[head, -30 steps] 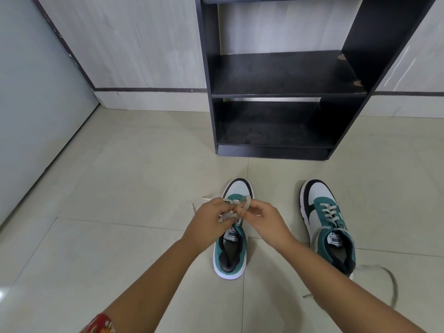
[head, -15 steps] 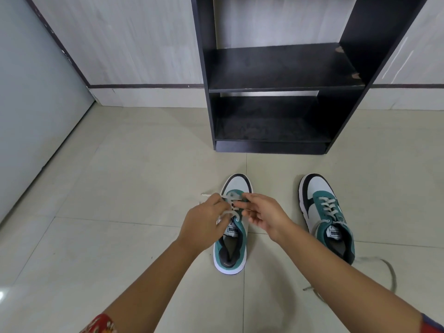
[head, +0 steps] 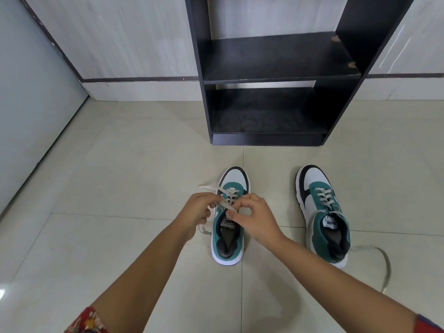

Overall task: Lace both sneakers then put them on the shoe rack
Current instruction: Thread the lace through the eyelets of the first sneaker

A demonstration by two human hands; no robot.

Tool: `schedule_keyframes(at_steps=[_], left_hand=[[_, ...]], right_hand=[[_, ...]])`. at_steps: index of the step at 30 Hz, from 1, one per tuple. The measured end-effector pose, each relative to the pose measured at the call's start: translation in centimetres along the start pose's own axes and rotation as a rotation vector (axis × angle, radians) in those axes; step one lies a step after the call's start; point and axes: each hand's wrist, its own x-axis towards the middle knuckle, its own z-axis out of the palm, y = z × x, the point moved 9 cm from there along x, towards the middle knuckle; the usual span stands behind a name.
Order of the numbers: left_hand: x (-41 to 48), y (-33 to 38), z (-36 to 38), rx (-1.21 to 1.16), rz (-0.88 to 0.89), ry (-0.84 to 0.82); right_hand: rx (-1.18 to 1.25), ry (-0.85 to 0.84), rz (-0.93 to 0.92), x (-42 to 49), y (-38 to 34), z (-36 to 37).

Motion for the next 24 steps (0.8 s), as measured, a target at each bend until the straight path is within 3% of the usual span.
schedule_keyframes(at_steps=[4,9,11,14,16,18,22,24], left_hand=[[0.0,-0.4,-0.3,-0.023,-0.006,0.001],[0.2,-0.9,-0.8,-0.040,-0.006,0.022],[0.3,-1.0,-0.9,-0.052,-0.008,0.032],[0.2,-1.2,-0.8,-0.068,-0.023,0.036],[0.1,-1.2,-0.6,-0.061,-0.023,0.036],[0.0,-0.8,-0.3,-0.034,-0.002,0.021],[-0.3,0.2,1.3,0.016,0.041,-0.038],[-0.3,0.6,1.8,0.033,0.059,-0.058]], right_hand=[[0.194,-0.140,0.019,-0.4,-2.1,-1.3],[0.242,-0.006,-0.006,0.1,-4.9,-7.0],[0.000,0.083,-0.017,0.4,-4.9,-9.2],[-0.616,0.107,0.027,0.9,-3.0,-10.7],[-0.960,-0.075,0.164,0.7,-0.1,-9.6],[-1.095,-0.257,0.165,0.1,1.8,-7.3],[-0.489,-0.205,-0.050,-0.3,-1.5,-2.3],[-0.396,-0.148,-0.053,0.0,-2.5,-1.2]])
